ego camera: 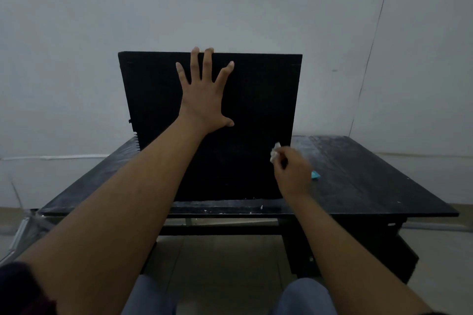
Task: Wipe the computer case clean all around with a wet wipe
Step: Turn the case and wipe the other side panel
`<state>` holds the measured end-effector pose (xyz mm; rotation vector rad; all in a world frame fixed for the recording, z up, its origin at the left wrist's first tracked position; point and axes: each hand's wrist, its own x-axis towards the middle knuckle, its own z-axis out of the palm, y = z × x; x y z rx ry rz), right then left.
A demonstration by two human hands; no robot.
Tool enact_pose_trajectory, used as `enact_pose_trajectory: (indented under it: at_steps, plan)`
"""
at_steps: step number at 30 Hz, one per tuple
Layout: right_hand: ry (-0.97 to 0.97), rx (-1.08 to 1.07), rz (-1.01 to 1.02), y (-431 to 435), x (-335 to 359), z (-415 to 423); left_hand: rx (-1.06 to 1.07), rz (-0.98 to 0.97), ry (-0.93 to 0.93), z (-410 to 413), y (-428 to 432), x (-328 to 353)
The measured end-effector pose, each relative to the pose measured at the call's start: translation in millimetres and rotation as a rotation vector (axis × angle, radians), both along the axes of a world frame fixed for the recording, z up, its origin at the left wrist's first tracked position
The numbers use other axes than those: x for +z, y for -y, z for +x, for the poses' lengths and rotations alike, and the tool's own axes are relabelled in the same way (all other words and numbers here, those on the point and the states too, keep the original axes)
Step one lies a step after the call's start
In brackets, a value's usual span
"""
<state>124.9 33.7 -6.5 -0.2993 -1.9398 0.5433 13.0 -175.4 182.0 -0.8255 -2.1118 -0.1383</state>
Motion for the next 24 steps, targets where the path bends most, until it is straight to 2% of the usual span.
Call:
enact_pose_trajectory:
  at_steps: [4,7,12,16,20,24]
  plan:
    - [-0.053,0.033,-0.142,13,3,1,0.004,-0.004,-0.007,-1,0,0]
    - [-0.137,0.017,-0.042,18,26,-5,-0.015,0.003,-0.014,-2,0,0]
    - [0.001,-0.006,0.224,20,11,-10,-0.001,0.007,-0.013,0,0,-1]
    - [-0.077,-0.046,0.367,16,31,-15,0.013,0.002,-0.013,-2,1,0]
    - [-0.127,-0.058,0.283,19,51,-25,0.01,0.005,-0.023,-3,0,0]
    - [-0.046,-0.043,0.363,23,8,-26,0.018,-0.001,-0.026,-6,0,-1]
